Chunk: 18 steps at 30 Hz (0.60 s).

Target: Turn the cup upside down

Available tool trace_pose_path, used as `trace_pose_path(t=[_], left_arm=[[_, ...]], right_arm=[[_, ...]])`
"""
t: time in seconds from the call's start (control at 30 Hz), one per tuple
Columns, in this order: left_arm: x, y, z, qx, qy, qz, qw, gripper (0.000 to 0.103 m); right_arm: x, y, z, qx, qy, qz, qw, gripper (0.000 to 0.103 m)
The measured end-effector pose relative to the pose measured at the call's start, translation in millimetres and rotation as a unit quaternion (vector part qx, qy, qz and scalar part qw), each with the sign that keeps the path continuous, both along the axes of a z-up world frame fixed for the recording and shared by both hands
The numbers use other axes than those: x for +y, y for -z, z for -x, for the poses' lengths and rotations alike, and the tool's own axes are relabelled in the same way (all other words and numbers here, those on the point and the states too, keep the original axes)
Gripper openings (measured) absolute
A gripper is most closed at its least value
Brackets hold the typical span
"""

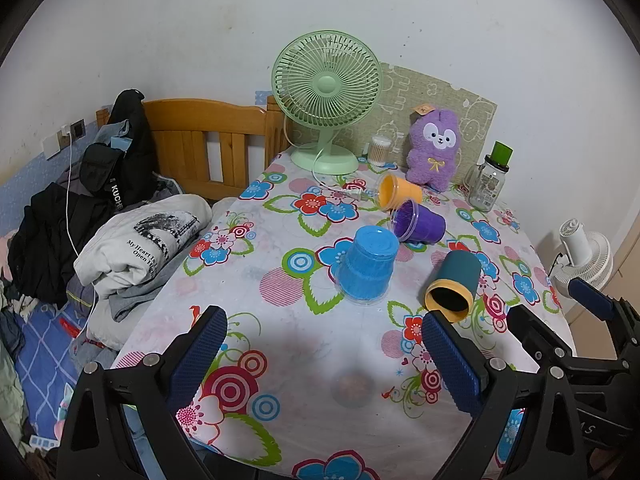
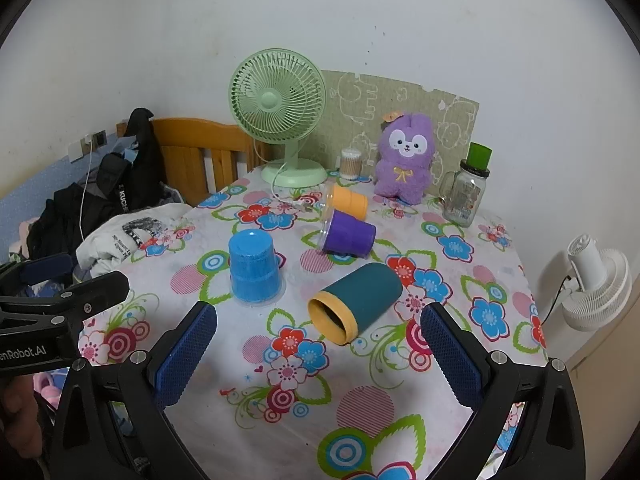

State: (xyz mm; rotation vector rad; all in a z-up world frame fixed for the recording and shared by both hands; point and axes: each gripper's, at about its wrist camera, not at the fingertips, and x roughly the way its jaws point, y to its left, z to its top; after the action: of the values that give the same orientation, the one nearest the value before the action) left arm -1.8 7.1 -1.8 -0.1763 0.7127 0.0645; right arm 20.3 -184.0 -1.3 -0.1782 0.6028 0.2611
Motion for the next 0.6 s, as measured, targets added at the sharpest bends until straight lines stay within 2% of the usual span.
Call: trace_pose_path(t=[0.6], left_arm=[[0.2,0.1,-0.2,0.001,0.0,0.0,1.0,0.099]], right_arm=[[0.5,1.4,-0.6,0.002,0.0,0.0,1.0,0.103]])
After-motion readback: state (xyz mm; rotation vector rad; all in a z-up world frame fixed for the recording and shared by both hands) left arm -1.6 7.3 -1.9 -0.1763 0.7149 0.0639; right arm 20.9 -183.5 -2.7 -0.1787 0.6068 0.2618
